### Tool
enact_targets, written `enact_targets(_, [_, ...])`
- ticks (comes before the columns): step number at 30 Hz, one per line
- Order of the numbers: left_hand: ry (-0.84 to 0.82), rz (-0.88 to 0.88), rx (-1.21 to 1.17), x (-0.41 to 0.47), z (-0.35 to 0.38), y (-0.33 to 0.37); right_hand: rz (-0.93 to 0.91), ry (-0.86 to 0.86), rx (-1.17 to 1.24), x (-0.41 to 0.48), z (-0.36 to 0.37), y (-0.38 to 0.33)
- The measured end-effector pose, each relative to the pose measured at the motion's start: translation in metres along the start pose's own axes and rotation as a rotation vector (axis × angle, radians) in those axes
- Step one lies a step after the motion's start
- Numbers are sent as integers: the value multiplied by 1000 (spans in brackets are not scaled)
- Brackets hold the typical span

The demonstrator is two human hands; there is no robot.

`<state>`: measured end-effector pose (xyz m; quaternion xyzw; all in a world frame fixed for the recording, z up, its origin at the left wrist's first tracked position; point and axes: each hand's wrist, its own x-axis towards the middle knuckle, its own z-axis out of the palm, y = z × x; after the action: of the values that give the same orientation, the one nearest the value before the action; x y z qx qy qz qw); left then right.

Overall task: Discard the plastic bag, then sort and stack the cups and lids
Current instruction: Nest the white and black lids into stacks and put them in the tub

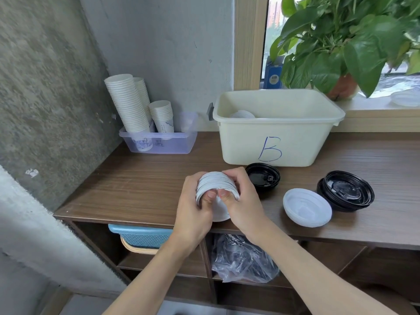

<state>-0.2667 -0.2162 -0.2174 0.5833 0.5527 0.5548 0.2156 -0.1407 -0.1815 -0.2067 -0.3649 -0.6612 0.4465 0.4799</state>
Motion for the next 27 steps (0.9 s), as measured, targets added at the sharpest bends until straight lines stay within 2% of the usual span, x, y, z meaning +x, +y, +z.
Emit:
enact_targets(6, [6, -25, -19, 3, -1, -1, 18, 5, 27, 2, 0, -2])
enact_targets(10, [93, -73, -150, 2, -7, 2, 40, -101, -16, 3, 4, -1])
enact_targets(12, [52, -105, -187, 2, -10, 1, 37, -93, -27, 3, 6, 0])
enact_targets(19, [-158, -60, -62, 8, -18, -1, 26, -54, -55, 1, -1, 2])
enact_targets(27, [35, -41, -16, 1, -4, 0, -12, -47, -75, 3, 3, 3])
